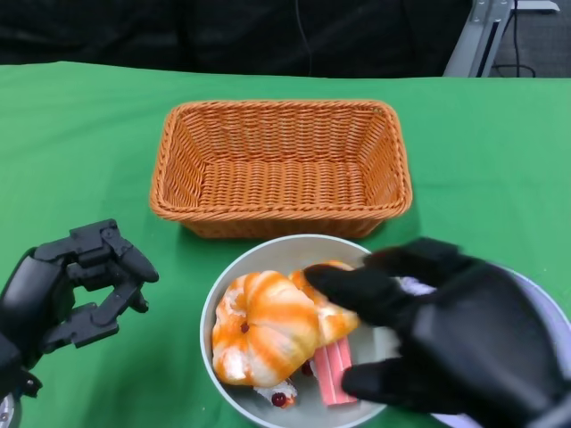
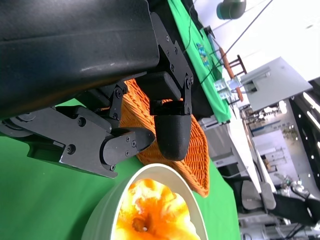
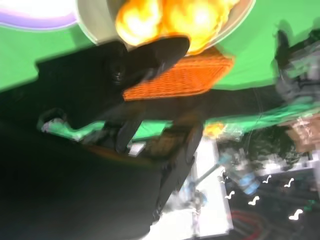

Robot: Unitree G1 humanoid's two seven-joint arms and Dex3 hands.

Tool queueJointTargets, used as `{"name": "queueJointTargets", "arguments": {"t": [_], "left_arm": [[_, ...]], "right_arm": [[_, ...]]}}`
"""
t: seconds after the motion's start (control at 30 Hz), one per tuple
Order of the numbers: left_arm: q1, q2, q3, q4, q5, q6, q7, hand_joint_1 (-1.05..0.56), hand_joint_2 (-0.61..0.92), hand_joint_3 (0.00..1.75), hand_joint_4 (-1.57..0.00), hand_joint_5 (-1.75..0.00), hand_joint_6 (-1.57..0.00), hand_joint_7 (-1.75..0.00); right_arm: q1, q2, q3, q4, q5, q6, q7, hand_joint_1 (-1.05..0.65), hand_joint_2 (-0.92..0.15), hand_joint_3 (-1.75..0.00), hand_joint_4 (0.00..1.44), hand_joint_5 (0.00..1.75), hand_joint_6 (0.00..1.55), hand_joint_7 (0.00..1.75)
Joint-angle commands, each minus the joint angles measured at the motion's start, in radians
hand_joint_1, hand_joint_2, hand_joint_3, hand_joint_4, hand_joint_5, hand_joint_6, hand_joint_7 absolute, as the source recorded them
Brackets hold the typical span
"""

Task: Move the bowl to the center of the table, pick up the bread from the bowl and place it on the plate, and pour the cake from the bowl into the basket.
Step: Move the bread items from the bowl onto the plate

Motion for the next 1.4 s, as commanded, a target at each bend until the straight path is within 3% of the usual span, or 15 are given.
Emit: {"name": "queueJointTargets", "arguments": {"t": [0.03, 0.4, 0.7, 1.1, 1.2, 1.4], "left_arm": [[0.000, 0.004, 0.000, -0.016, 0.015, 0.018, 0.031, -0.08, 0.77, 0.72, -0.72, -1.53, -0.70, -1.32], [0.000, 0.000, -0.005, -0.007, 0.015, 0.014, 0.036, -0.09, 0.77, 0.74, -0.71, -1.54, -0.68, -1.34], [-0.010, -0.014, -0.007, 0.000, 0.016, 0.018, 0.040, -0.10, 0.75, 0.78, -0.74, -1.58, -0.69, -1.34], [-0.004, -0.018, -0.017, -0.018, 0.034, 0.038, 0.073, -0.09, 0.71, 0.85, -0.76, -1.59, -0.69, -1.35], [0.000, -0.046, -0.005, -0.028, 0.017, 0.034, 0.101, -0.10, 0.70, 0.86, -0.75, -1.59, -0.70, -1.35], [0.004, -0.055, 0.001, -0.033, 0.013, 0.031, 0.107, -0.10, 0.72, 0.85, -0.73, -1.58, -0.69, -1.35]], "right_arm": [[-0.033, 0.009, 0.042, 0.049, -0.065, 0.001, -0.018, -0.83, -0.84, 0.00, 0.48, 0.13, 0.45, 0.00], [-0.079, 0.010, 0.084, 0.113, -0.091, 0.035, 0.000, -0.81, -0.85, 0.00, 0.50, 0.07, 0.43, 0.00], [-0.156, -0.007, 0.132, 0.299, -0.108, 0.012, -0.138, -0.82, -0.87, 0.00, 0.54, 0.05, 0.45, 0.01], [-0.194, -0.032, 0.165, 0.365, -0.112, 0.025, -0.162, -0.83, -0.85, 0.00, 0.52, 0.02, 0.44, 0.00], [-0.245, -0.020, 0.234, 0.553, -0.214, 0.057, -0.256, -0.83, -0.86, -0.01, 0.57, 0.04, 0.47, 0.01], [-0.287, -0.010, 0.292, 0.686, -0.237, 0.109, -0.319, -0.80, -0.86, 0.00, 0.59, 0.04, 0.50, 0.02]]}}
